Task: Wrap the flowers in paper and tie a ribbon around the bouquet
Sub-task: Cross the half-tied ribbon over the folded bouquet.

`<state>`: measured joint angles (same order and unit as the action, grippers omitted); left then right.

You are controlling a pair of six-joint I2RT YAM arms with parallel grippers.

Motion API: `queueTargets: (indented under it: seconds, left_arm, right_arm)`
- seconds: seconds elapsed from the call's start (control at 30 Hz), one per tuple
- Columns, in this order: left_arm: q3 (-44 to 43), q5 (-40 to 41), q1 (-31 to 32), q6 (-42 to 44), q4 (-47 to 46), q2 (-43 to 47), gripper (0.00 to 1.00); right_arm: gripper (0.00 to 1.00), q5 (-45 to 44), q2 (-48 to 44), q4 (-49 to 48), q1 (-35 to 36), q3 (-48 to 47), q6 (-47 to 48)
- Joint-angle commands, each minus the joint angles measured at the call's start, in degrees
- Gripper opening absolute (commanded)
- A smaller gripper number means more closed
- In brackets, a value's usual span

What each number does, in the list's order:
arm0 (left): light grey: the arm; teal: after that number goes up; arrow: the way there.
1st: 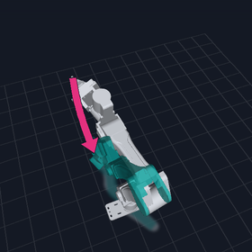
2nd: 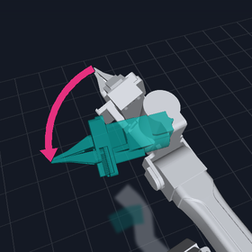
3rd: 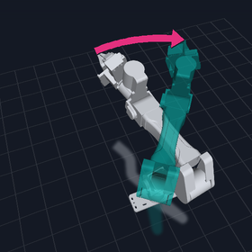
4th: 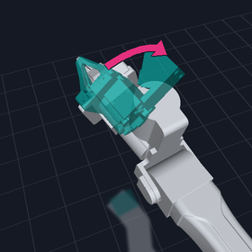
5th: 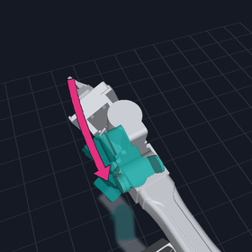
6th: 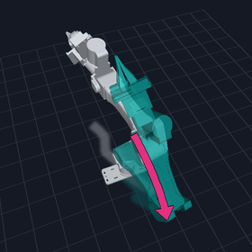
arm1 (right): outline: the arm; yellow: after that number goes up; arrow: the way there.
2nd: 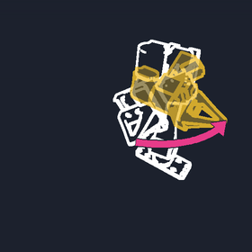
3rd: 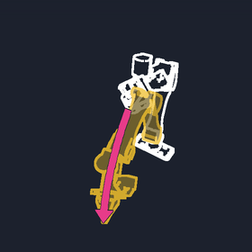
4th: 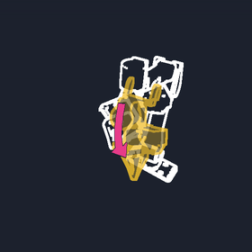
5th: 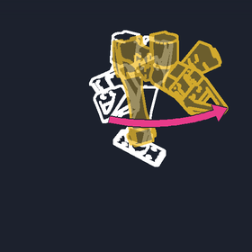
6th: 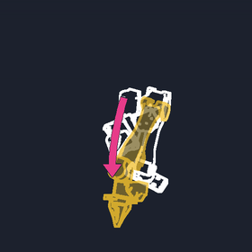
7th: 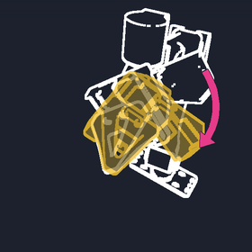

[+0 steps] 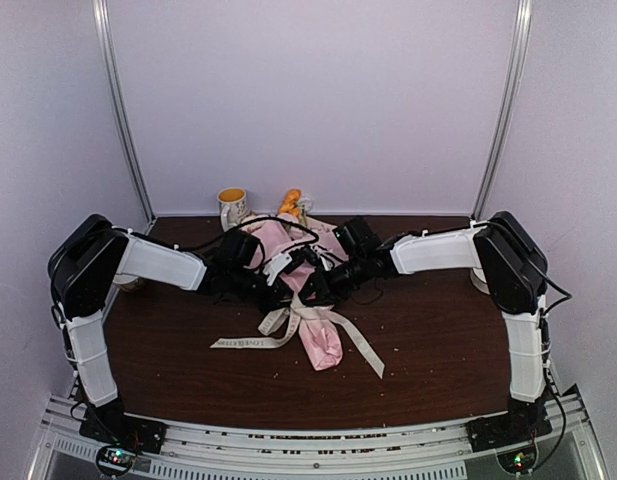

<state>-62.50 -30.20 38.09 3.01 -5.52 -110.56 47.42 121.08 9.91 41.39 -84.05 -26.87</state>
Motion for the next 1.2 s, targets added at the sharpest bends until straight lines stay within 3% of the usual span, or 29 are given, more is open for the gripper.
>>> queueTargets:
  seconds: [0.0,0.07,0.2,0.53,0.67,0.87,1.17]
  left_arm:
    - [0.05,0.02,-0.12,-0.33,-0.67,1.05,0.0]
    - [0.1,0.02,-0.12,-0.33,-0.51,1.14,0.0]
    - [-0.35,0.16,-0.1,-0.31,0.4,1.61,0.01]
    - [0.24,1.53,-0.1,1.4,2.17,4.93,0.25]
    - [0.3,1.51,-0.12,1.64,2.13,5.36,0.27]
    - [0.22,0.45,-0.41,2.5,2.15,5.4,0.46]
    - [-2.38,-2.93,-1.34,5.17,4.29,3.59,0.5]
  right_arm:
    - [0.06,-0.72,-1.38,-2.75,0.27,0.26,-0.95]
    - [0.0,-1.79,-2.05,-1.94,0.23,0.45,-0.39]
    - [0.0,-4.9,-3.64,0.55,-0.25,0.7,1.03]
    - [0.0,-8.43,-7.38,3.18,-1.66,3.14,2.58]
    - [0.0,-7.63,-7.56,2.98,-1.75,3.2,2.7]
    - [0.0,-5.64,-6.93,2.79,-1.75,2.71,2.76]
    - [0.05,-4.81,-6.75,2.66,-1.75,2.66,2.97]
